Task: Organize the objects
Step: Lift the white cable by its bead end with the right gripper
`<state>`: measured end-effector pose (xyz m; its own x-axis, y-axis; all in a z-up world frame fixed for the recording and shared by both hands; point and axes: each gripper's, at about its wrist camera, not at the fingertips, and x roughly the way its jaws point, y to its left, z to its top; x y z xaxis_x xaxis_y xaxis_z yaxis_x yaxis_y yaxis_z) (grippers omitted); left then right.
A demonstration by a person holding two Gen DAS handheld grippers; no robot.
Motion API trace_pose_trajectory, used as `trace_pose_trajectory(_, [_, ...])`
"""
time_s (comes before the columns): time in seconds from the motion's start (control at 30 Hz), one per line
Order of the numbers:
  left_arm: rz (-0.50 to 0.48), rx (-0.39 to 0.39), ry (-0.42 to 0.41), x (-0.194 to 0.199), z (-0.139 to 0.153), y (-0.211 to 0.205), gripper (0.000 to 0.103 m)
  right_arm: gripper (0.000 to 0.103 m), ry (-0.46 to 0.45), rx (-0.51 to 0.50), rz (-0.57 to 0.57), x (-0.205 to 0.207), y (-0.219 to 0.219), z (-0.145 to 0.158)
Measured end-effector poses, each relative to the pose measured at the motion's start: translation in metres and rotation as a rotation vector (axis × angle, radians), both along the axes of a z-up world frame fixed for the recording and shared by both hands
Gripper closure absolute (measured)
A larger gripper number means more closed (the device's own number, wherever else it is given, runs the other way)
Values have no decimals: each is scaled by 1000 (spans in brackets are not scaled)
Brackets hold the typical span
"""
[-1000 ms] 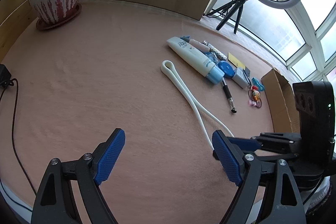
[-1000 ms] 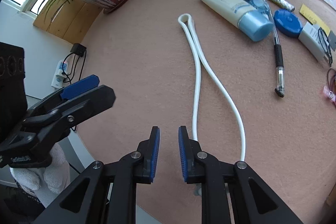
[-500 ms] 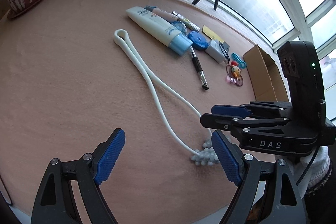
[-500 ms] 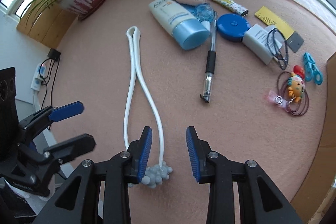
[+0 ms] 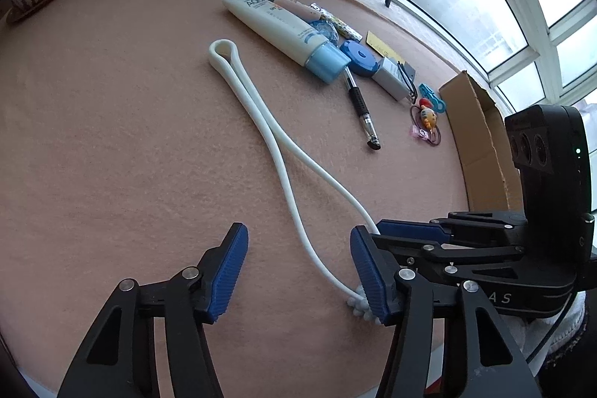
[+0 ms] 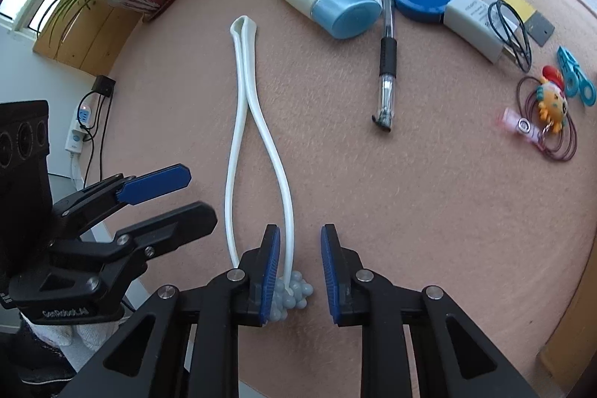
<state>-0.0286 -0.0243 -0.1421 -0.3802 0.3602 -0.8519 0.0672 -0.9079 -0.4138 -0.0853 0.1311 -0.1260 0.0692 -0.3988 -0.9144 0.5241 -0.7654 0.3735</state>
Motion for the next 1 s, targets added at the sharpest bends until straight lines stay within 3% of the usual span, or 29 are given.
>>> trace_pose_trajectory(0.47, [-84, -6, -12, -13, -9, 29, 61, 86, -29, -26, -143, 16, 15, -4])
trace_pose_trajectory(0.8, [-119, -11, -4, -21, -10, 42, 66, 89, -22, -15, -178, 22, 21, -5])
trace_pose_trajectory(1.0, [-128, -18, 6, -21, -7, 46, 66, 89, 67, 52, -161, 24, 10, 2])
